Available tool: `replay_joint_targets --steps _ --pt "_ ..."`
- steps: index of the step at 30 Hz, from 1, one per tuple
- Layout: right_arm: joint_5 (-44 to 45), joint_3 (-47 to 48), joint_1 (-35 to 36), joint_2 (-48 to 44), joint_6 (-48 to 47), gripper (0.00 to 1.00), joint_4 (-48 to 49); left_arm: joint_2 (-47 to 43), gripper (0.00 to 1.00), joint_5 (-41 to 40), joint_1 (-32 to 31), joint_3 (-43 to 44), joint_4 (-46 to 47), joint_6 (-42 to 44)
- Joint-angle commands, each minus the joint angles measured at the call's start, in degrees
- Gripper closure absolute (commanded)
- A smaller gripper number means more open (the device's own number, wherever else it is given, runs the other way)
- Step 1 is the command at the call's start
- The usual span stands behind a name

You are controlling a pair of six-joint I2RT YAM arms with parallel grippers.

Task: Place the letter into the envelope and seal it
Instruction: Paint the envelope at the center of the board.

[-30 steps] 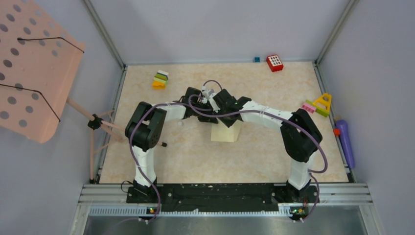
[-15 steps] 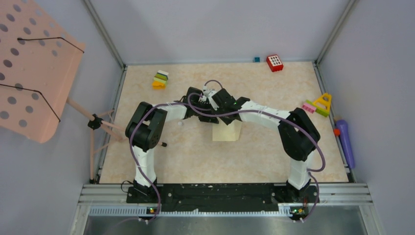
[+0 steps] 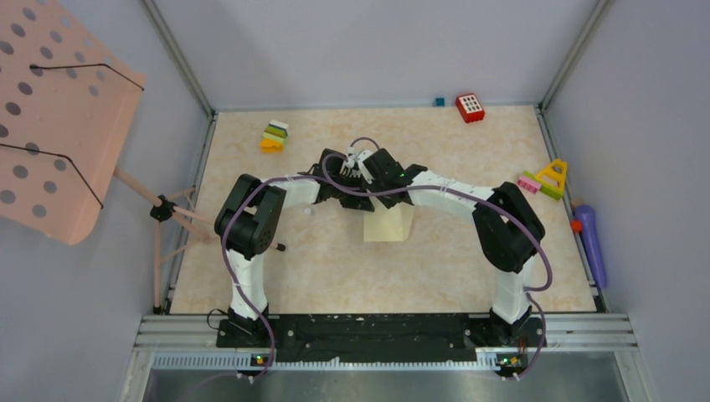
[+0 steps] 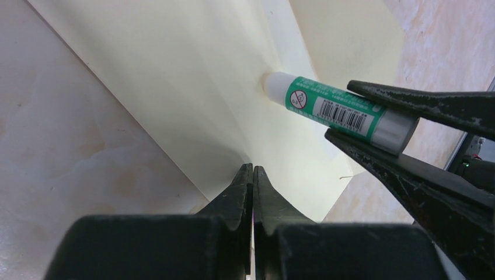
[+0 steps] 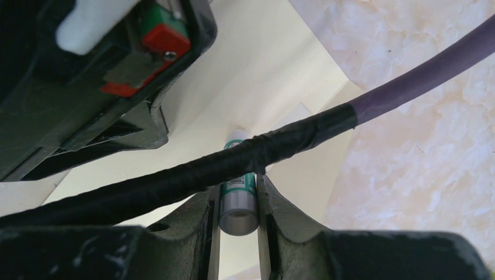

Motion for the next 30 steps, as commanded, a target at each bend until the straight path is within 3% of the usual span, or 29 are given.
replay_joint_targets --steps 1,17,30 --pt "2.4 2.1 -1.2 1.3 0.1 1.00 1.3 2.5 1.00 -4.9 -1.4 -0.5 -4.8 2.4" --pt "1.1 4.6 -3.6 3.7 -0.3 1.00 4.7 2.6 1.00 -4.8 -1.4 -0.4 -4.8 2.4" --pt "-5.5 2.3 -3.5 1.1 -0.2 1.00 0.5 2.8 1.00 -5.3 -1.3 -0.3 -4.9 2.3"
